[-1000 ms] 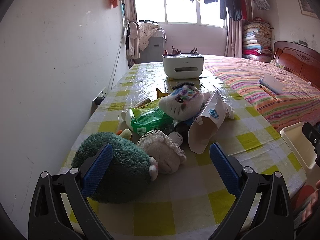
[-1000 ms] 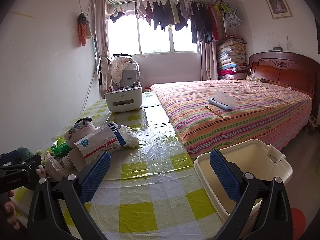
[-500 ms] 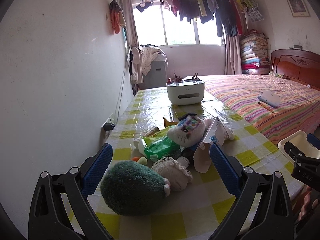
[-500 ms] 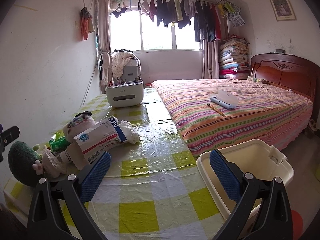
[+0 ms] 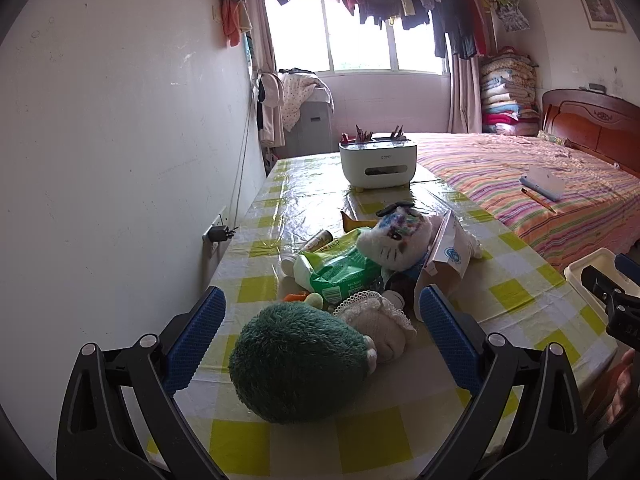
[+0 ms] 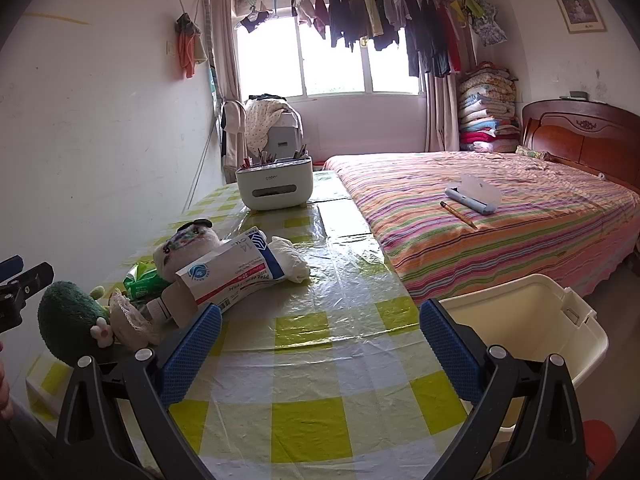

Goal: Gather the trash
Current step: 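Move the left gripper forward around the green fuzzy plush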

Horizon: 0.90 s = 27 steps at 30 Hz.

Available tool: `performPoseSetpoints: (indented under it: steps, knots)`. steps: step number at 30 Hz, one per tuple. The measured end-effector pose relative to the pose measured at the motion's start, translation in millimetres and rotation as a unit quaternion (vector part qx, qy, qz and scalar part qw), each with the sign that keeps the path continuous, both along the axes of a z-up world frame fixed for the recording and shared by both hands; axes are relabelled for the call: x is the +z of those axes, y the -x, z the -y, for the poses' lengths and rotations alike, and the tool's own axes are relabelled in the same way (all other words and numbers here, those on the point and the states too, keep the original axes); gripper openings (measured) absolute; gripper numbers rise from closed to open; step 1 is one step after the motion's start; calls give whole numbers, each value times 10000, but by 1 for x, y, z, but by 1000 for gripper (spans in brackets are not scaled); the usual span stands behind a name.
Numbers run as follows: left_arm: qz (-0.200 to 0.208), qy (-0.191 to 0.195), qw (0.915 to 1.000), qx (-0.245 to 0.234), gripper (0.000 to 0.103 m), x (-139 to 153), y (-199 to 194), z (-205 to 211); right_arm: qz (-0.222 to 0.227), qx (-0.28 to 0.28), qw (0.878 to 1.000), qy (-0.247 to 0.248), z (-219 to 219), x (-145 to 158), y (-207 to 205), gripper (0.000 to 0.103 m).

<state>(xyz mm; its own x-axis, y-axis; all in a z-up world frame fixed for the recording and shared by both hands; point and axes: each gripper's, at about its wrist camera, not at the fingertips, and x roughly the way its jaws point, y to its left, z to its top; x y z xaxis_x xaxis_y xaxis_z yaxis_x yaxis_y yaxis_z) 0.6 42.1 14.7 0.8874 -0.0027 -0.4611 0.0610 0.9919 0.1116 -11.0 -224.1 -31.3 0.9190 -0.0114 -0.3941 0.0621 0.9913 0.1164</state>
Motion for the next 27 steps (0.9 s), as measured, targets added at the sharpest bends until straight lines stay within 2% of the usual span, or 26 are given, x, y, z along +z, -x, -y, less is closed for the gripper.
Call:
performPoseSetpoints:
  steps: [8, 14, 27]
  knots:
    - [-573, 265, 9973, -377, 96, -13, -9, -10, -3, -18, 9999, -128, 5, 1, 2, 97]
    - [-931, 435, 9942, -319, 96, -25, -16, -22, 67, 0, 9999, -150, 5, 4, 5, 97]
    - [-1101, 367, 9932, 80, 96, -35, -33, -21, 109, -16, 9997, -209, 8, 6, 8, 97]
